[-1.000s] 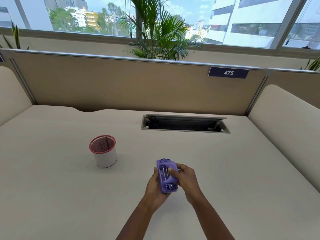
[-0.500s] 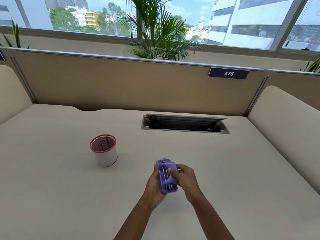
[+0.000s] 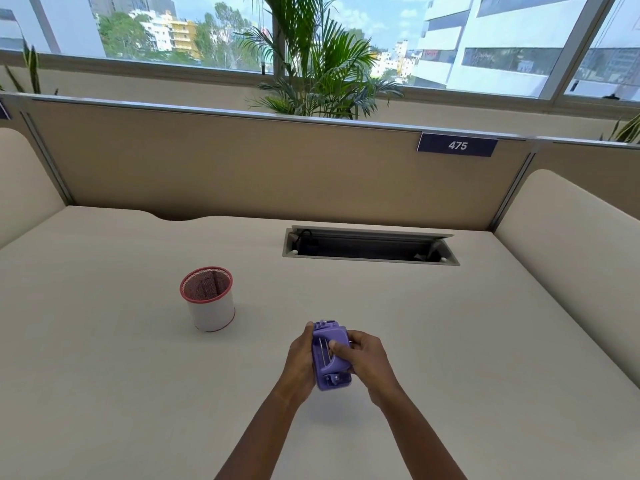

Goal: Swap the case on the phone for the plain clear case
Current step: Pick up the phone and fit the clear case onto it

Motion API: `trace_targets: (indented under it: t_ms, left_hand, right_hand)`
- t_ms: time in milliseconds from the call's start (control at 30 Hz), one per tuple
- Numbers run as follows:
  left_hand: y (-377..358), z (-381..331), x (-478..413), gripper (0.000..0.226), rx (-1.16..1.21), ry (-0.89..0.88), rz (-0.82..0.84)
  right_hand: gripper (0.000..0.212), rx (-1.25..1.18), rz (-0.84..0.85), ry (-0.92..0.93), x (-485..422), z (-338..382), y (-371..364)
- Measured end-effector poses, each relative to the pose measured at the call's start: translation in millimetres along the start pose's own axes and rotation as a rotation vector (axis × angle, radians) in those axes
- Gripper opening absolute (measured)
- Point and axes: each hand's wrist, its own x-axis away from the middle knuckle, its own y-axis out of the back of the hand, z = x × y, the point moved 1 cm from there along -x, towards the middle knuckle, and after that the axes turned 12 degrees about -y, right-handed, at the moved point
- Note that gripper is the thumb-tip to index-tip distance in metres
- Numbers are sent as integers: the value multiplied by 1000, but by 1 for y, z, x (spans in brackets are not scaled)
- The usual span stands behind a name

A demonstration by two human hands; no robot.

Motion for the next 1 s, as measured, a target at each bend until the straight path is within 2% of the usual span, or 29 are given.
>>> trace_targets:
  t_ms: [100, 200, 233, 300, 400, 433, 567, 733, 833, 1000]
  left_hand:
    - [1, 1, 1, 39, -4, -34, -7]
    - [0, 0, 3, 42, 88, -11, -12]
    - [0, 0, 4, 43, 133, 10, -22]
    - [-2, 0, 7, 43, 206, 38, -42]
    - [0, 2, 12, 37, 185, 83, -94]
    - [0, 3, 14, 34, 169, 99, -99]
    - [0, 4, 14, 35, 115, 109, -100]
    - [-1, 3, 16, 35, 98, 122, -118]
    - [-1, 5, 16, 36, 76, 110, -121]
    - [0, 9, 16, 34, -30, 91, -22]
  right_hand:
    - [14, 42, 24, 5, 1, 1, 1]
    - [9, 96, 71, 10, 1, 2, 2]
    - [14, 100, 71, 20, 2, 3, 2]
    - [24, 94, 2, 64, 0, 4, 3]
    - [20, 103, -223, 158, -3, 7, 8]
    - [19, 104, -249, 165, -4, 8, 10]
    - [22, 96, -142, 60, -11, 7, 12]
    - [23, -71, 34, -68, -13, 11, 16]
    - [23, -104, 51, -106, -15, 12, 18]
    - [17, -132, 42, -178, -15, 15, 18]
